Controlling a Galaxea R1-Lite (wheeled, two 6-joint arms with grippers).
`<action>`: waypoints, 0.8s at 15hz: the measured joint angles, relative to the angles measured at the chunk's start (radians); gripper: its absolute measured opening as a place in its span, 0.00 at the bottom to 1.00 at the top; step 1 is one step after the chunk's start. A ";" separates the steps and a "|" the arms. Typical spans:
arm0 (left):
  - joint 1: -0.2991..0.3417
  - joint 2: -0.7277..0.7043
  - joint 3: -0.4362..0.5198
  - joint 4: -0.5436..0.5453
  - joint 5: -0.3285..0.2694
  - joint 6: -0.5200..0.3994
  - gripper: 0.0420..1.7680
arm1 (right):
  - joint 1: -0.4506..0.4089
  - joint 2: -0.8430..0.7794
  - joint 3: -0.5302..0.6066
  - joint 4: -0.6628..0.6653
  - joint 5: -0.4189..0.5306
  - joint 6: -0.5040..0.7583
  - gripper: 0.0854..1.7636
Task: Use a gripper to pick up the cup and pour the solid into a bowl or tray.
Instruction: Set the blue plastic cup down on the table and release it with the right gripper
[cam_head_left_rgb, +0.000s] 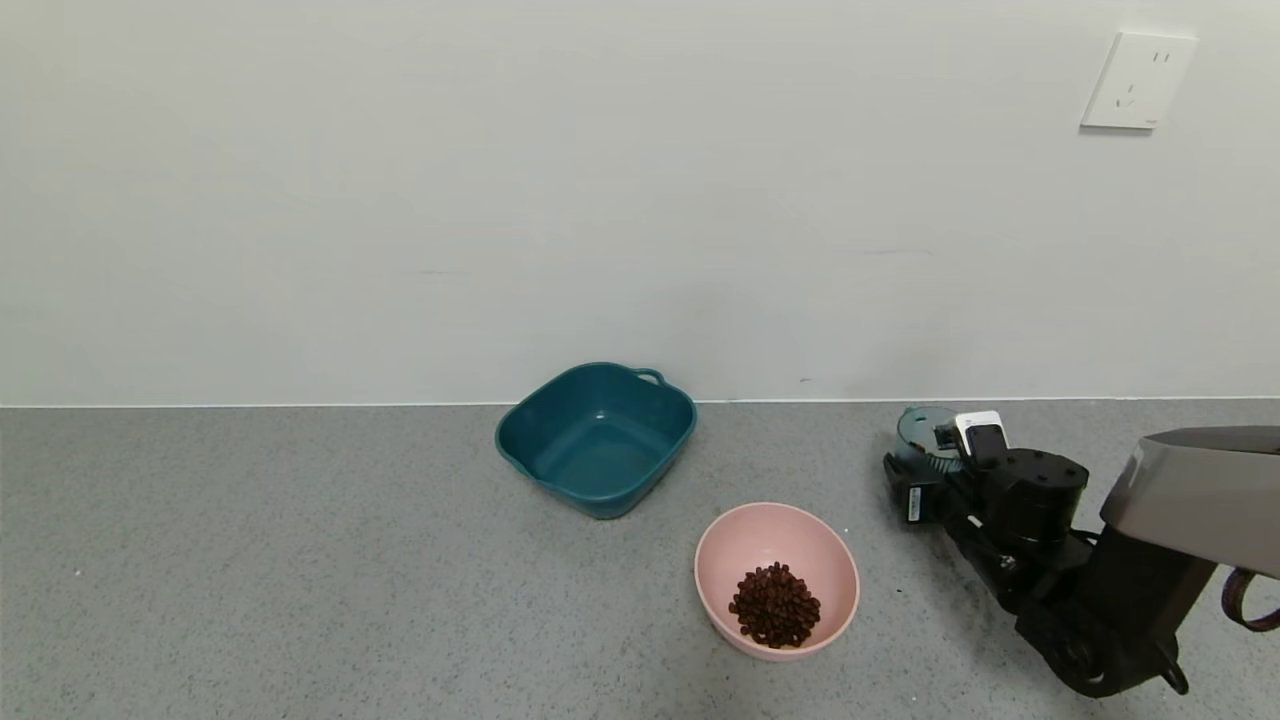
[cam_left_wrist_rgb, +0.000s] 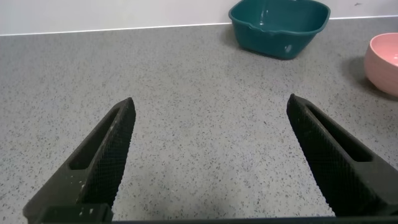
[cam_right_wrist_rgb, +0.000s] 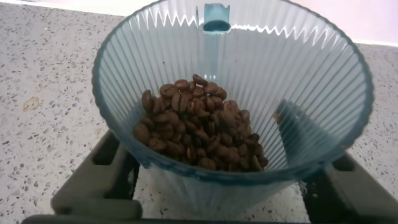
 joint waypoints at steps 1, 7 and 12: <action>0.000 0.000 0.000 0.000 0.000 0.000 0.99 | 0.000 -0.001 0.002 -0.001 0.000 0.000 0.84; 0.000 0.000 0.000 0.000 0.000 0.000 0.99 | -0.002 -0.008 0.006 -0.001 0.001 0.000 0.91; 0.000 0.000 0.000 0.000 0.000 0.000 0.99 | -0.003 -0.022 0.019 0.008 0.005 0.004 0.94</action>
